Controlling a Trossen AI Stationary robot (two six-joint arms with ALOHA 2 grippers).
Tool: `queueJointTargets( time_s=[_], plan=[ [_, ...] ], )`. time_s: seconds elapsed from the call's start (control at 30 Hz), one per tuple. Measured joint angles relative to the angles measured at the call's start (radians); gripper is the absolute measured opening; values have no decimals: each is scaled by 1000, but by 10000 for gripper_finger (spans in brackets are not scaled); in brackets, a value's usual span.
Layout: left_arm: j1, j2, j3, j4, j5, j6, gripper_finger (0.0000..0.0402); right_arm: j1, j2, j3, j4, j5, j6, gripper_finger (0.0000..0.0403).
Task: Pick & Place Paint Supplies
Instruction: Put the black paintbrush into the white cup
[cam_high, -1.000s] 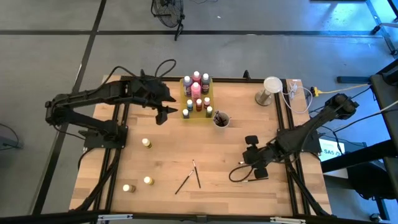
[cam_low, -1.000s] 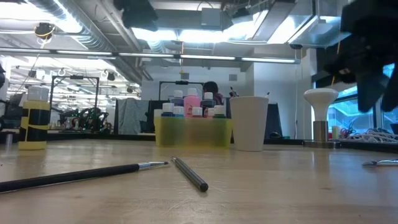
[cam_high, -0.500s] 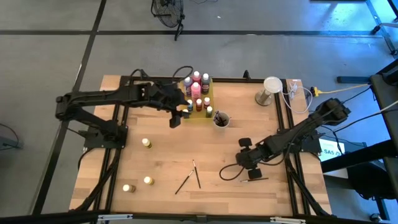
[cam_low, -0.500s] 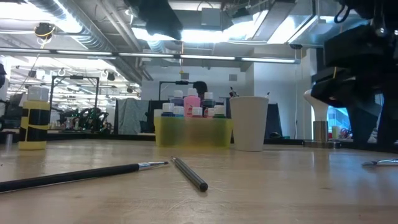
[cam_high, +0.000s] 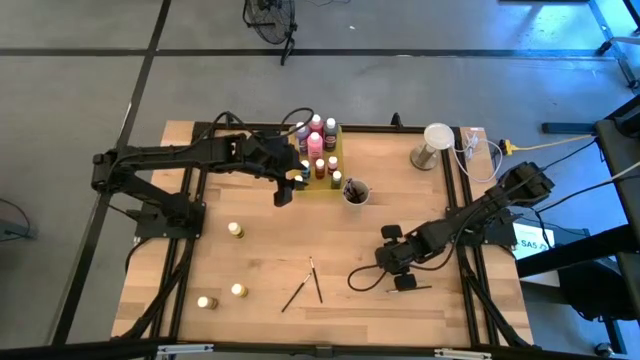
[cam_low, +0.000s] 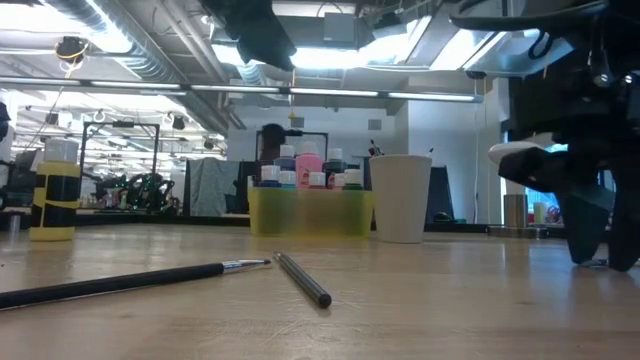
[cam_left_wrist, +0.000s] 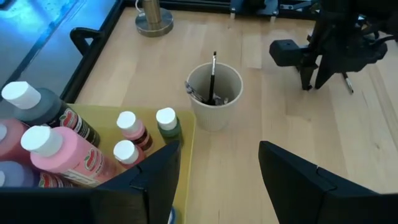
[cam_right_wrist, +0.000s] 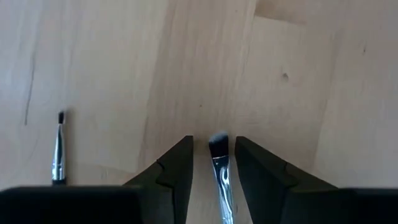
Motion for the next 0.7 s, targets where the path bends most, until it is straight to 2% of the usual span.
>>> queueJointTargets(
  time_s=[0.23, 0.37, 0.7],
  plan=[
    [-1, 0, 0, -16, 14, 0, 212, 0, 21, 2, -5, 6, 51, 114],
    [-6, 0, 0, -34, 76, 0, 212, 0, 22, 2, -11, 5, 69, 85],
    [-82, 0, 0, -59, 99, -8, 212, 0, 24, 12, -31, 0, 135, 8]
  ],
)
